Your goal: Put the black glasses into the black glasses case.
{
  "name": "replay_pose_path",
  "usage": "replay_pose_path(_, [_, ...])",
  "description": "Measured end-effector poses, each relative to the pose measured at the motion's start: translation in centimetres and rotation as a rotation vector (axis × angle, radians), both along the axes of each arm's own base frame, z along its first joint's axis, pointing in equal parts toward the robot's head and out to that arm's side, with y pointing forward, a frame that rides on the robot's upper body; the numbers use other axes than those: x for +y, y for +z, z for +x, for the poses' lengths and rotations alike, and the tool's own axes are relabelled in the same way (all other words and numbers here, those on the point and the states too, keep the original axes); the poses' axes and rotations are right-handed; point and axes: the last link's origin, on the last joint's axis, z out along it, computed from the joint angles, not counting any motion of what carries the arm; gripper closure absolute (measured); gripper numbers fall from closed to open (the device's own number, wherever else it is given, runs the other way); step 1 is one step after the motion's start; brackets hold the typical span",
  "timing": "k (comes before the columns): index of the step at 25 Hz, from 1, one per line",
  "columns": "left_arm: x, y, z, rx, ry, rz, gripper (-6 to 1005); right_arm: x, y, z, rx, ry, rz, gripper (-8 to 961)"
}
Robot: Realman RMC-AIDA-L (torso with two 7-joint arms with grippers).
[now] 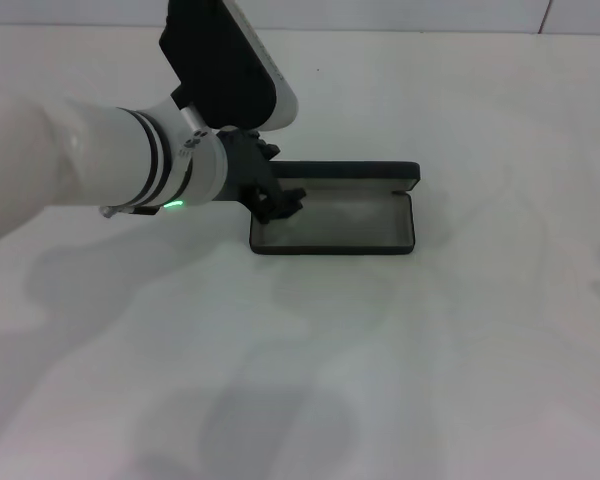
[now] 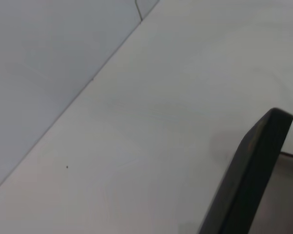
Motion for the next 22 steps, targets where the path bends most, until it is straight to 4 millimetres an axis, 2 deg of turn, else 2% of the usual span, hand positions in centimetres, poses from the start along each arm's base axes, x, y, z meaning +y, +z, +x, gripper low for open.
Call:
replay_pose_path(13, [-1.9,1.6,2.1,-0.02,-0.055,-0.015,429,-0.1,-0.6,0.2,0.02,0.009,-0.014,843])
replay_pose_path(17, [-3.2,2.8,4.5,-0.119,-0.099,-0.015,429,0.2,-1.1,-0.2,0.014,0.038,-0.046,844])
replay_pose_path(22, [-4.7,4.4,7.2,-0.221,-0.182,0.011,428,1.3,-3.7,-2.5,0.0,0.186,-0.207,844])
